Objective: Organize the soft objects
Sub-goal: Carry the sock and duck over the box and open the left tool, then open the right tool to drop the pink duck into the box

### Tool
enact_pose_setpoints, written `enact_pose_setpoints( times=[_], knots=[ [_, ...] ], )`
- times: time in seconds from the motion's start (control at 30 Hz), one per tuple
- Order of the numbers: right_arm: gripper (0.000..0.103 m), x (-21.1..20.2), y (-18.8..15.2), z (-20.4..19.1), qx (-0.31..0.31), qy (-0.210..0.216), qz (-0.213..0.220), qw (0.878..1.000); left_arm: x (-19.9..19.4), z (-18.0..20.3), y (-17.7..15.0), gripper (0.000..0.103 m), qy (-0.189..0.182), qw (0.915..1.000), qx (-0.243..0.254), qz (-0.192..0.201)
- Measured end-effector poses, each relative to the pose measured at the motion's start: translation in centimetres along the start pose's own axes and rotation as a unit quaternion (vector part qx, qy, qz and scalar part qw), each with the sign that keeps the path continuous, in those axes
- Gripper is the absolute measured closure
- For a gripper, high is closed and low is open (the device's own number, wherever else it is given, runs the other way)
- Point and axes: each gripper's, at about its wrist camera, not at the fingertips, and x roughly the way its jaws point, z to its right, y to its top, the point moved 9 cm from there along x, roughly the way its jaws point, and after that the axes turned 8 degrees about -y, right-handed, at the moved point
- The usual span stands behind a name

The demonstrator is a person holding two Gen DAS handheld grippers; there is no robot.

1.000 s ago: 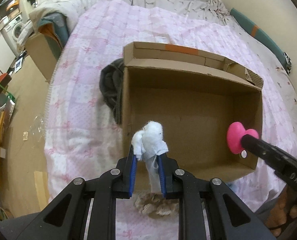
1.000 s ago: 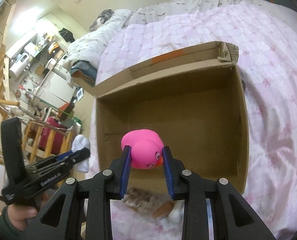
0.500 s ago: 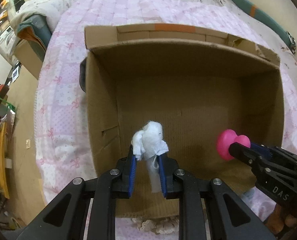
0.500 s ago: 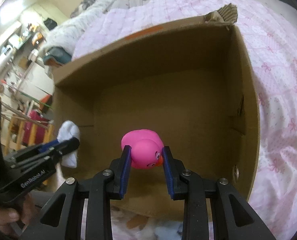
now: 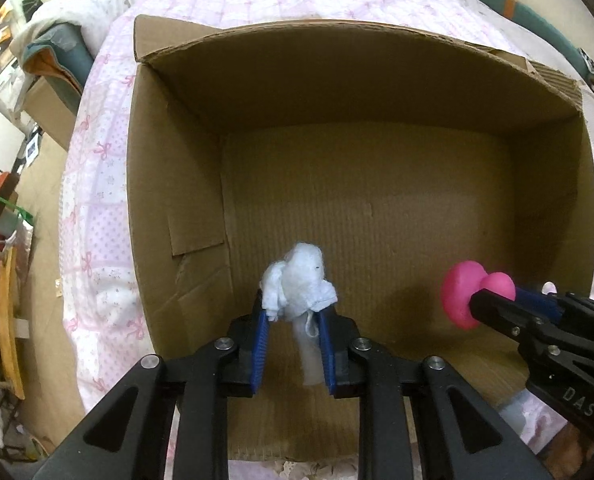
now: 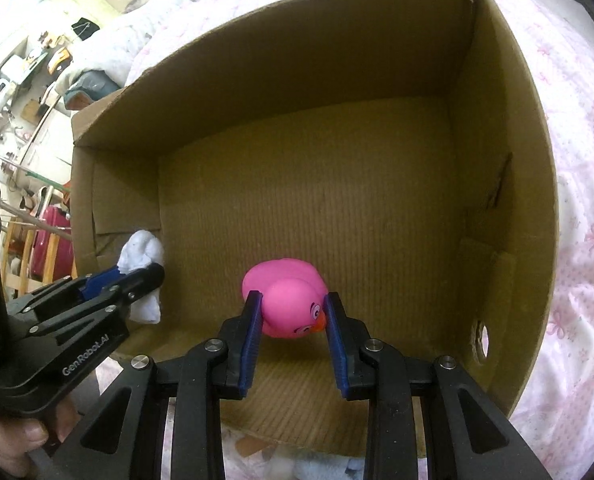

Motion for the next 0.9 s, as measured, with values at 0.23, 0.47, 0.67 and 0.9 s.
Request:
enact_pose_setpoints(
  times=[0.23,0.47,0.67,0.9],
  knots=[
    [0.071,0.3,-0.1,-0.1,0.001,-0.001,-0.002,1.0,-0.1,0.8,-0.3,0.073,0.006,0.9999,0.01,-0.004],
    [0.071,-0.2,-0.2,-0.1,-0.005,0.003,0.006,1.0,-1.7,1.5,-0.5,0.039,0.003,1.0,0.005,0.008],
    [0.071,-0.7,-0.3,0.1,-0.002,0.01,0.013,1.0,-2.8,2.3,-0.6,0.036,-0.01,0.9999,0.0,0.012],
    [0.071,-2.0,-0.1,0.2,-0.004,0.019,0.033,0.999,-4.2,1.9,-0.6,0.036,-0.011,0.9996,-0.008,0.023]
  ],
)
